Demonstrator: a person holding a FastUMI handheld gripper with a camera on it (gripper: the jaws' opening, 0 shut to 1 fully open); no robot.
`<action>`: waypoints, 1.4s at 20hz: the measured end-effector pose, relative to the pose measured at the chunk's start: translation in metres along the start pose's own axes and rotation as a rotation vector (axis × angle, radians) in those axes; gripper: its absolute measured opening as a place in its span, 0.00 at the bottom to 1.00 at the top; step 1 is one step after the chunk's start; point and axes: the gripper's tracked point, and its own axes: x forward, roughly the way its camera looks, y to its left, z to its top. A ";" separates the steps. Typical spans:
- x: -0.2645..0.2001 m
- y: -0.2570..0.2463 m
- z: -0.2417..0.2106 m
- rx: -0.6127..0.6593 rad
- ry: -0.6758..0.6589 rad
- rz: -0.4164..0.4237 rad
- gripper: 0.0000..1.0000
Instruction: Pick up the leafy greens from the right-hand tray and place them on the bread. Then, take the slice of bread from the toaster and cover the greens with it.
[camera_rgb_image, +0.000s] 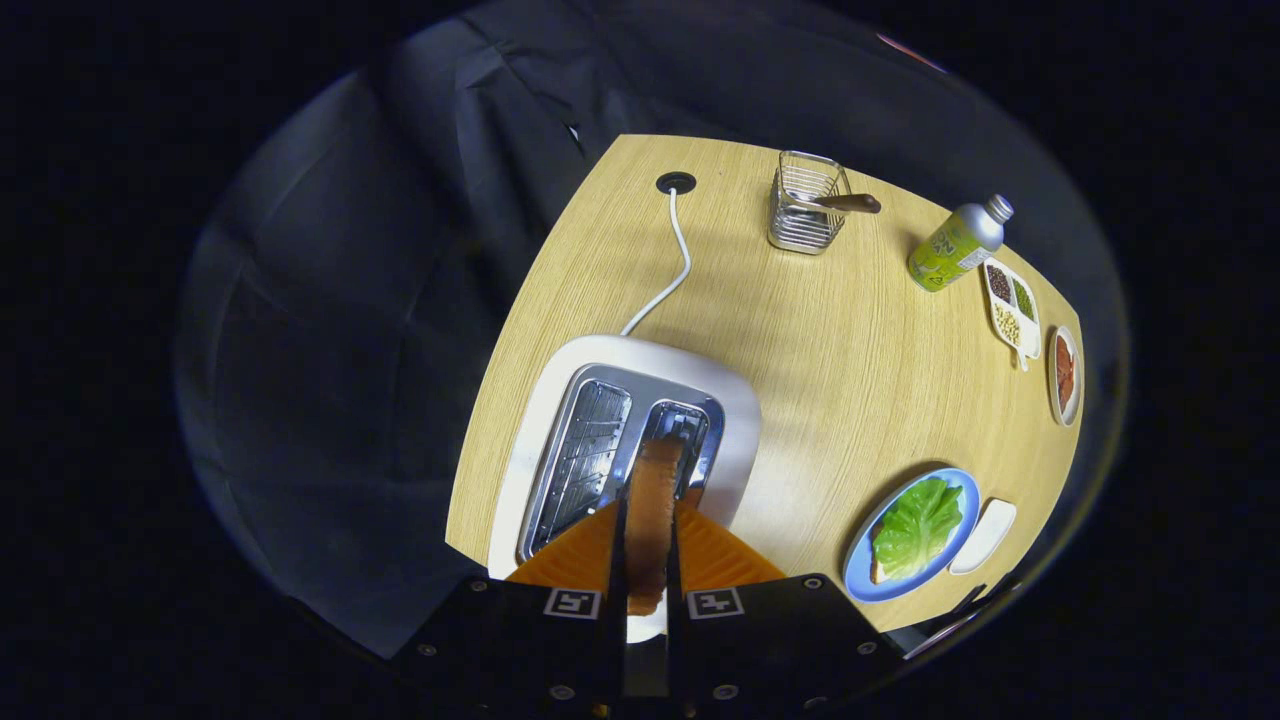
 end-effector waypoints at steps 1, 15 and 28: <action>-0.005 0.000 0.000 0.000 -0.009 0.016 0.16; -0.104 -0.039 -0.011 -0.040 -0.183 0.294 0.15; -0.122 -0.176 -0.058 0.171 -0.249 0.360 0.12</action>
